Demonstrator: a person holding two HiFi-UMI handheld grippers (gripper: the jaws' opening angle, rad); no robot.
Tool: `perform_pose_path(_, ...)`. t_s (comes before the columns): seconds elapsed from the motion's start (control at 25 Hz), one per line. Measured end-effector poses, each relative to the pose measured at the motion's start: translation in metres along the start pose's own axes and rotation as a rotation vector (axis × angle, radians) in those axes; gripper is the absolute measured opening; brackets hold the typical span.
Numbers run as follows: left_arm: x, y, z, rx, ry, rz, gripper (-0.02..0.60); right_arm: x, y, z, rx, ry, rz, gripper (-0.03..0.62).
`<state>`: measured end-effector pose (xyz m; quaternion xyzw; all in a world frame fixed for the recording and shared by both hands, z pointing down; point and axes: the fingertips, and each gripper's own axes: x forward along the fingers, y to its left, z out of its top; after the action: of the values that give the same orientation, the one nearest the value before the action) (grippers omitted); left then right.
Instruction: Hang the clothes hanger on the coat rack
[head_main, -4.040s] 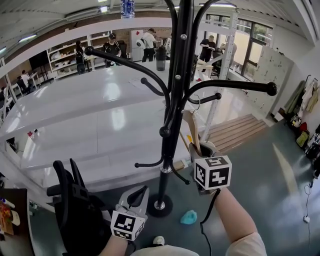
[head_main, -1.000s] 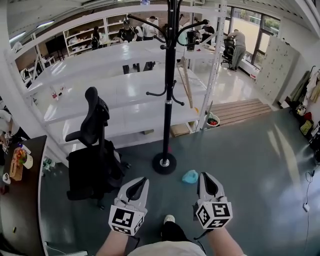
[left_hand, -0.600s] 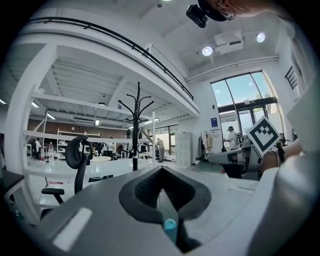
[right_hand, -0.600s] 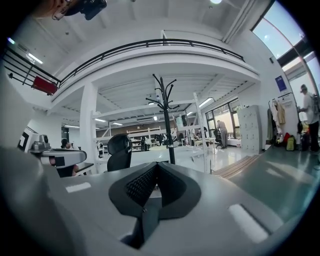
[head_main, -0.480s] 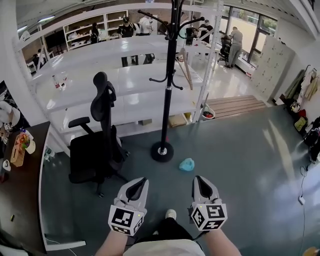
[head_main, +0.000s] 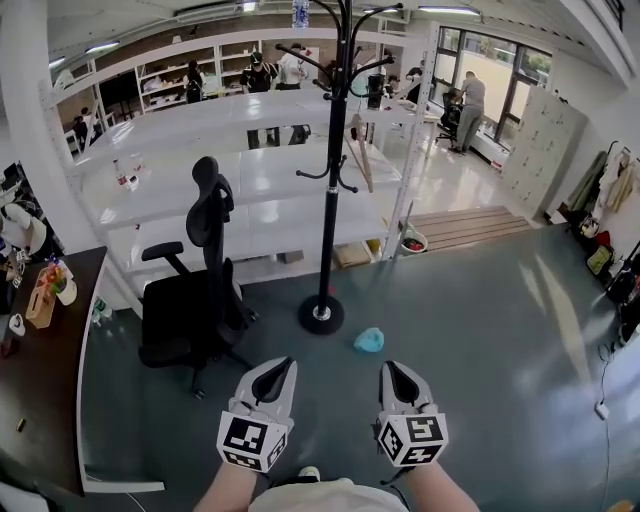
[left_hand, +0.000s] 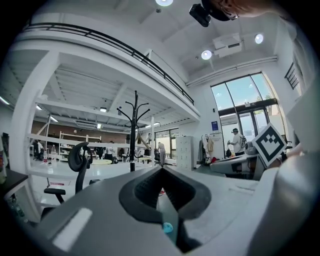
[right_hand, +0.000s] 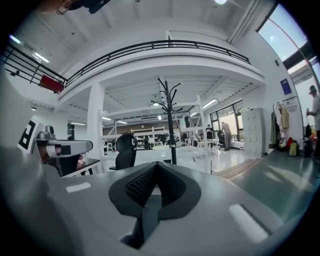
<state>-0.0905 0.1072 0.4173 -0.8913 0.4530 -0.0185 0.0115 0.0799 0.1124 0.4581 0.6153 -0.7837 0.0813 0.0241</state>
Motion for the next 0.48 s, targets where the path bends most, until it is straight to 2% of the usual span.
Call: perform_pose_path(0.48, 0.003, -0.031, 0.010, 0.008, -0.009, 0.018, 0.000, -0.021, -0.006, 0.009, -0.029, -0.016, 0.054, 0.026)
